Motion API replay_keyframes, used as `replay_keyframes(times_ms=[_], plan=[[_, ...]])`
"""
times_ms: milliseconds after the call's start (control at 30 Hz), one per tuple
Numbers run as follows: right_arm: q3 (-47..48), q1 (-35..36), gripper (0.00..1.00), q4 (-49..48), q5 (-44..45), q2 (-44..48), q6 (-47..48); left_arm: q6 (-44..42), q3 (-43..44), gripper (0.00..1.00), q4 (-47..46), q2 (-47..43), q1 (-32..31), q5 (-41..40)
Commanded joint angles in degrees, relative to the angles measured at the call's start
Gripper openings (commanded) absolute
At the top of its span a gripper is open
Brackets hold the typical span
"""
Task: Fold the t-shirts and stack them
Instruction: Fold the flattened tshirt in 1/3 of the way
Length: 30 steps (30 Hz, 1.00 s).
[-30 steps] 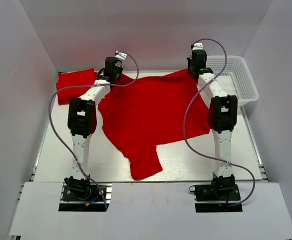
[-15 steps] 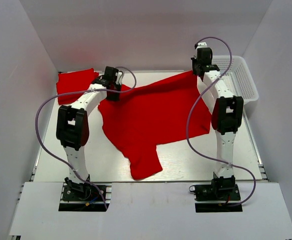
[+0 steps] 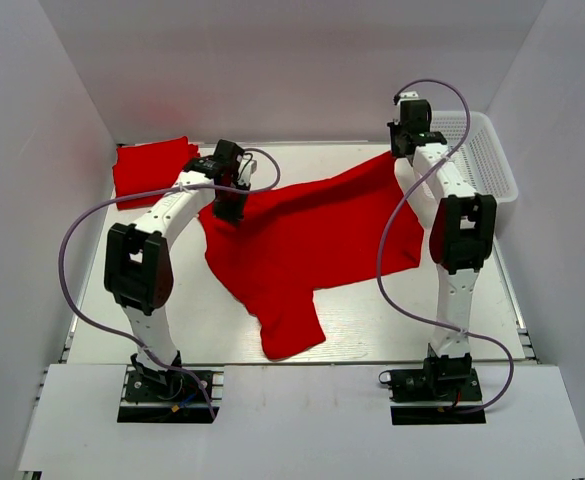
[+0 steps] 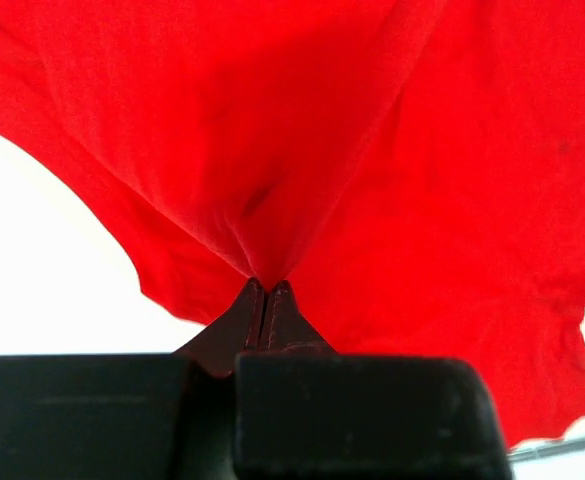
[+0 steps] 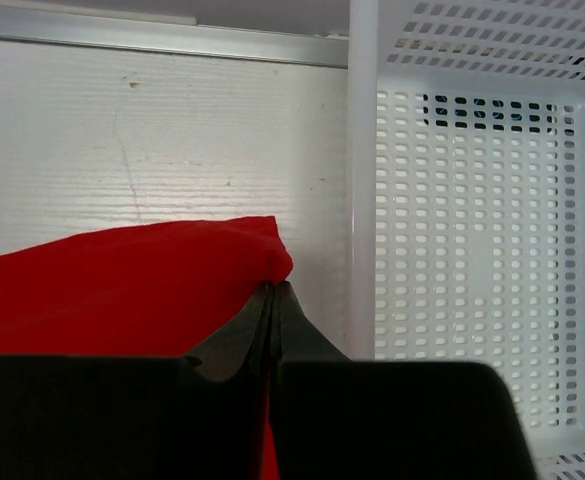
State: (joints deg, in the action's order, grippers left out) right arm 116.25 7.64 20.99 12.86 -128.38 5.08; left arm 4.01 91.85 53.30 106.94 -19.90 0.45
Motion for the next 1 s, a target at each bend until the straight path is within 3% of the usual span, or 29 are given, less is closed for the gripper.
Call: replay_keyframes(times_ms=[0,333,433,500,567,600,667,800,867,967], plan=[[-1.6,-0.5,0.0,-0.3,0.0,5.1,1.4,1.2,1.1,0.0,4.8,-3.0,-0.7,4.0],[-9.6,-0.5,0.0,1.2,0.7,7.5,0.9,2.9,-10.5,0.0,1.1,-4.8,-2.3,12.6],[-11.7,-0.5,0.0,0.9,0.8,8.7,0.5,3.7,-12.4,0.24,0.5,-4.8,-2.9,12.6],[-12.5,-0.4,0.09,0.6,1.5,9.3,0.4,3.7,-13.1,0.47,0.0,-4.8,-3.4,13.9],[-12.6,-0.5,0.27,0.7,1.3,9.6,0.5,3.7,-13.1,0.65,-0.6,-4.8,-3.4,14.7],[-12.6,-0.5,0.33,1.0,1.6,10.1,0.3,3.7,-12.2,0.99,-0.6,-4.8,-3.4,14.7],[-12.6,-0.3,0.49,1.0,1.2,10.3,0.1,3.7,-10.4,1.0,0.4,-4.8,-3.4,14.7],[-12.5,-0.2,0.72,1.9,0.4,11.3,0.2,3.7,-8.8,1.0,1.8,-4.8,-3.4,13.4],[-12.4,-0.1,0.9,2.3,-1.3,12.2,0.5,3.7,-6.7,1.0,2.3,-4.8,-2.7,13.4],[-12.1,0.4,0.9,3.0,-5.0,13.4,1.0,6.1,-3.4,1.0,2.9,-2.9,-2.2,7.8]])
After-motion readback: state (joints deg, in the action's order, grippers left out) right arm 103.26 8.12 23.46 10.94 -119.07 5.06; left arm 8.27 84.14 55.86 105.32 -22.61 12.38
